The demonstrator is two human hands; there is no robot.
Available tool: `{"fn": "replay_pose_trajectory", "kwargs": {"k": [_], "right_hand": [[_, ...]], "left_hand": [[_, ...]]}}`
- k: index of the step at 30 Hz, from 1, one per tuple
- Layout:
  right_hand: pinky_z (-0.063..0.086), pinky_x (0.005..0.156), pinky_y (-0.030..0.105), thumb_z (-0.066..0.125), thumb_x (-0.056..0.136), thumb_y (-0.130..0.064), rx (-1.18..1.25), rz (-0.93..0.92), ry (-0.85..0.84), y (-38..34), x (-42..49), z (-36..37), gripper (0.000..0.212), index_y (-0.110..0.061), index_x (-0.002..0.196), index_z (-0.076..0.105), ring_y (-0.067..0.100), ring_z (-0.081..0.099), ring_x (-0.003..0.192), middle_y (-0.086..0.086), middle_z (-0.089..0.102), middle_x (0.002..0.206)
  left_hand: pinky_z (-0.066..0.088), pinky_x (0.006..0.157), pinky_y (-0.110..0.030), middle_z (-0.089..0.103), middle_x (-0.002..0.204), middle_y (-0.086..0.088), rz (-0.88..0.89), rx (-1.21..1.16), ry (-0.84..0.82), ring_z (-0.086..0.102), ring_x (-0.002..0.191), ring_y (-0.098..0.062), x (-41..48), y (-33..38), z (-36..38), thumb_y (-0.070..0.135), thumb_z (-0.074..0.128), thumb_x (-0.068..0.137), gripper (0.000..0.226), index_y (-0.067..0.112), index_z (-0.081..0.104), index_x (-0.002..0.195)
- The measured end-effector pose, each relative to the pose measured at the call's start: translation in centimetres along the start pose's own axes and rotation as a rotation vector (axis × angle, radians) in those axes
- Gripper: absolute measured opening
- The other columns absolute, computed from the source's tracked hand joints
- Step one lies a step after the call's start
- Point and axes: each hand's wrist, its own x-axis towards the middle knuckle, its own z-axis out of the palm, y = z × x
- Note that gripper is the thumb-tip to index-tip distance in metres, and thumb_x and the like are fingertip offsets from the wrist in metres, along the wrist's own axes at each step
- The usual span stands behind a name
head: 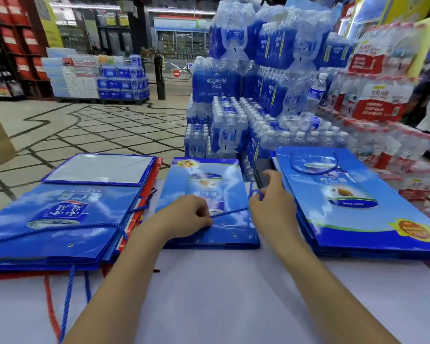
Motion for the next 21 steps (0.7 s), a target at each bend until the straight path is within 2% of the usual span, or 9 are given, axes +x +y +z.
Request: {"fn": "replay_pose_trajectory", "kwargs": {"k": [2, 5, 8, 10, 11, 13, 16, 18, 21], "right_hand": [[0.045, 0.069, 0.034, 0.051, 0.091, -0.014, -0.124, -0.070, -0.016, 0.2, 0.1, -0.6, 0.033, -0.024, 0.122, 0.055, 0.025, 0.056, 0.084, 0.002, 0.067, 0.095], [0.051, 0.078, 0.037, 0.050, 0.092, -0.026, -0.203, -0.041, -0.172, 0.5, -0.3, -0.6, 0.020, -0.021, 0.100, 0.068, 0.026, 0.060, 0.093, 0.002, 0.070, 0.096], [0.053, 0.082, 0.040, 0.051, 0.092, -0.027, -0.206, -0.026, -0.264, 0.5, -0.7, -0.1, 0.018, -0.021, 0.096, 0.068, 0.025, 0.060, 0.093, 0.001, 0.069, 0.096], [0.053, 0.080, 0.039, 0.053, 0.090, -0.023, -0.239, -0.035, -0.304, 0.6, -0.7, 0.0, 0.015, -0.021, 0.092, 0.068, 0.025, 0.059, 0.093, 0.001, 0.068, 0.095], [0.053, 0.080, 0.037, 0.054, 0.089, -0.020, -0.246, -0.030, -0.329, 0.7, -0.7, 0.1, 0.015, -0.022, 0.092, 0.068, 0.025, 0.059, 0.094, 0.000, 0.068, 0.095], [0.051, 0.080, 0.034, 0.055, 0.088, -0.017, -0.243, -0.018, -0.363, 0.9, -0.6, 0.2, 0.016, -0.023, 0.096, 0.068, 0.024, 0.058, 0.097, 0.000, 0.067, 0.099], [0.051, 0.080, 0.033, 0.054, 0.088, -0.017, -0.231, -0.017, -0.371, 1.0, -0.7, 0.4, 0.022, -0.027, 0.104, 0.065, 0.024, 0.058, 0.097, 0.001, 0.067, 0.102], [0.051, 0.081, 0.035, 0.051, 0.088, -0.016, -0.208, -0.011, -0.368, 1.1, -0.7, 0.5, 0.028, -0.027, 0.110, 0.064, 0.026, 0.059, 0.097, 0.003, 0.067, 0.103], [0.051, 0.079, 0.033, 0.049, 0.086, -0.011, -0.129, 0.001, -0.364, 1.2, -0.5, 0.6, 0.036, -0.030, 0.111, 0.065, 0.023, 0.059, 0.096, 0.001, 0.068, 0.104]], "left_hand": [[0.047, 0.074, -0.029, 0.062, 0.089, 0.005, -0.077, 0.126, 0.057, 0.056, 0.086, -0.015, -0.1, -0.2, -0.4, 0.031, 0.063, 0.089, 0.013, 0.024, 0.060, 0.079], [0.049, 0.083, -0.036, 0.061, 0.105, -0.004, -0.184, 0.288, 0.145, 0.055, 0.096, -0.023, -0.4, -0.4, -0.5, 0.020, 0.056, 0.089, 0.007, 0.022, 0.062, 0.092], [0.045, 0.095, -0.039, 0.052, 0.129, -0.009, -0.190, 0.433, 0.151, 0.047, 0.118, -0.029, -0.4, -0.1, -0.6, 0.012, 0.052, 0.089, 0.038, 0.022, 0.058, 0.125], [0.040, 0.103, -0.040, 0.046, 0.140, -0.006, -0.086, 0.331, 0.122, 0.041, 0.128, -0.027, -0.5, 0.7, -0.4, 0.003, 0.051, 0.085, 0.053, 0.021, 0.052, 0.135], [0.042, 0.102, -0.040, 0.046, 0.140, -0.004, -0.041, 0.216, 0.090, 0.043, 0.127, -0.026, -0.6, 1.2, -0.2, -0.001, 0.048, 0.084, 0.055, 0.020, 0.054, 0.135], [0.051, 0.090, -0.039, 0.055, 0.127, -0.002, 0.018, 0.062, 0.044, 0.058, 0.107, -0.025, -1.0, 2.1, 0.5, -0.001, 0.045, 0.086, 0.049, 0.020, 0.060, 0.127], [0.049, 0.085, -0.035, 0.059, 0.105, 0.001, 0.099, 0.094, 0.078, 0.057, 0.096, -0.019, -0.8, 2.6, 1.7, 0.027, 0.058, 0.092, 0.019, 0.021, 0.068, 0.107], [0.047, 0.080, -0.033, 0.056, 0.094, 0.004, 0.121, 0.118, 0.094, 0.052, 0.090, -0.014, -0.6, 2.5, 2.1, 0.046, 0.065, 0.086, 0.026, 0.021, 0.068, 0.094], [0.047, 0.074, -0.029, 0.055, 0.086, 0.007, 0.134, 0.042, 0.082, 0.051, 0.080, -0.010, -0.6, 2.5, 1.9, 0.045, 0.070, 0.083, 0.028, 0.018, 0.064, 0.081]]}}
